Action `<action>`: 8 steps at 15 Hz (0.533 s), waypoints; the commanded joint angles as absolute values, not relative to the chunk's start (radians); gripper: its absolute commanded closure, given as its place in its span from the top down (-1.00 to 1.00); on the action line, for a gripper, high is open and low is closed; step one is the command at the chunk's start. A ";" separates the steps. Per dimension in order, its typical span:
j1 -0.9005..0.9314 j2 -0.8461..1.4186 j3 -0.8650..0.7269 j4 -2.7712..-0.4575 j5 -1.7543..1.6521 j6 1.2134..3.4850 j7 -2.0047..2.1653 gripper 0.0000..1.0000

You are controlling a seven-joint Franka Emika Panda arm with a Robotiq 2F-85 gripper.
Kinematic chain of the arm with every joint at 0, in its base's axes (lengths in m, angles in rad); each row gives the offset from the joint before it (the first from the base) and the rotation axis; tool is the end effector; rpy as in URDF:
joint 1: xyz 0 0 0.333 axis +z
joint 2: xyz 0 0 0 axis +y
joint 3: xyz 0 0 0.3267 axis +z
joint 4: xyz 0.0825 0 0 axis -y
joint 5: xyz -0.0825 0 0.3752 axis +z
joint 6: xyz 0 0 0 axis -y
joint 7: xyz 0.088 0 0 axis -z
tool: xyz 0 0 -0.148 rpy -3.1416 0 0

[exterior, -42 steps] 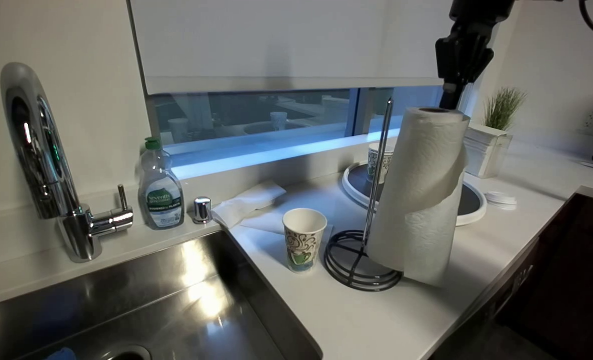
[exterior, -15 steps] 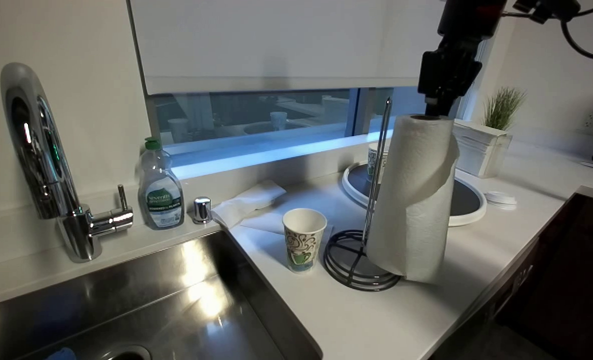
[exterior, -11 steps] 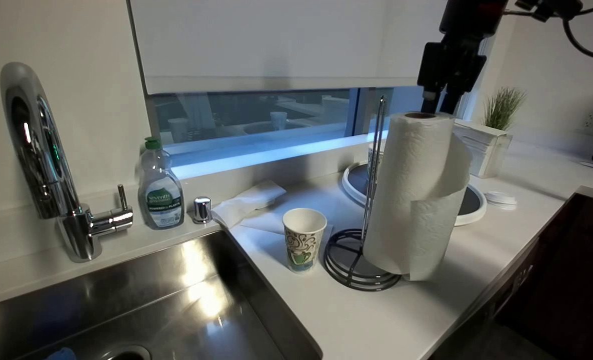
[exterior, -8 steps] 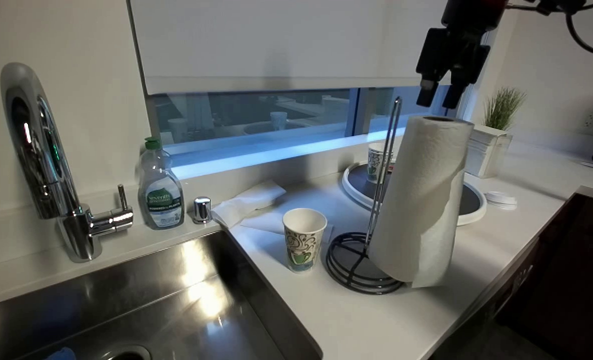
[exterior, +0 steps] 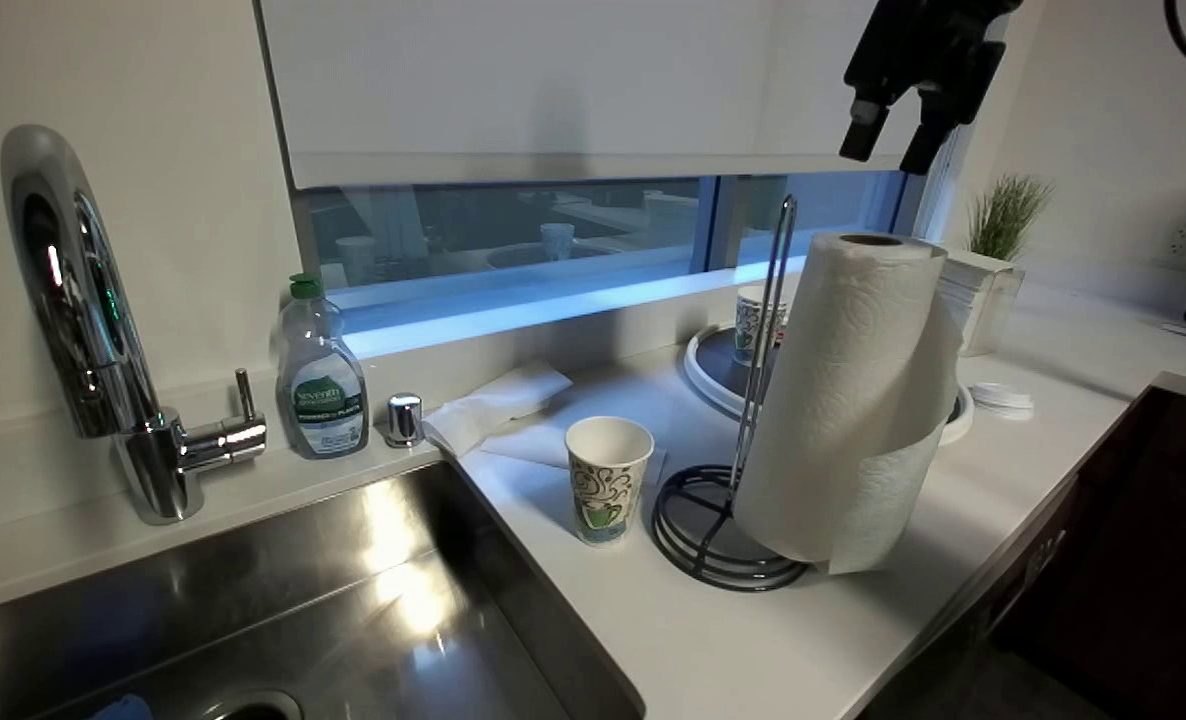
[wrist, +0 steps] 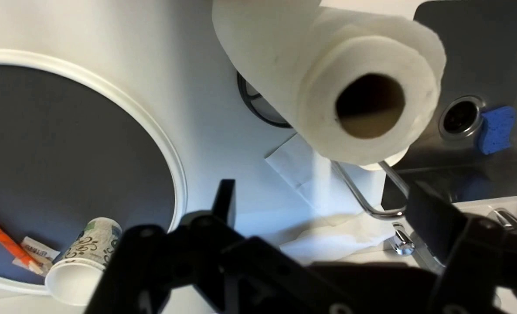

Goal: Put the paper towel roll on the silver holder.

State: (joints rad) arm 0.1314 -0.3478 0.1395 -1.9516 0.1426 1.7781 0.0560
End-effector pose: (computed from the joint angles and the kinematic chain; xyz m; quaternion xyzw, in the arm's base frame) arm 0.4334 0.1486 0.6065 -0.9906 -0.0961 -0.0769 0.0601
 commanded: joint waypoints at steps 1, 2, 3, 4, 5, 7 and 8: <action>0.134 -0.395 0.127 -1.959 0.161 1.755 0.044 1.00; 0.134 -0.407 0.126 -1.957 0.158 1.749 0.044 1.00; 0.134 -0.417 0.126 -1.960 0.157 1.751 0.044 1.00; 0.134 -0.429 0.126 -1.961 0.153 1.749 0.043 1.00; 0.134 -0.440 0.127 -1.963 0.150 1.746 0.042 1.00; 0.134 -0.460 0.128 -1.965 0.146 1.733 0.043 1.00; 0.133 -0.469 0.128 -1.967 0.144 1.727 0.044 1.00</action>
State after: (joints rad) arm 0.1314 -0.4283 0.1329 -1.9492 0.1418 1.7607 0.0558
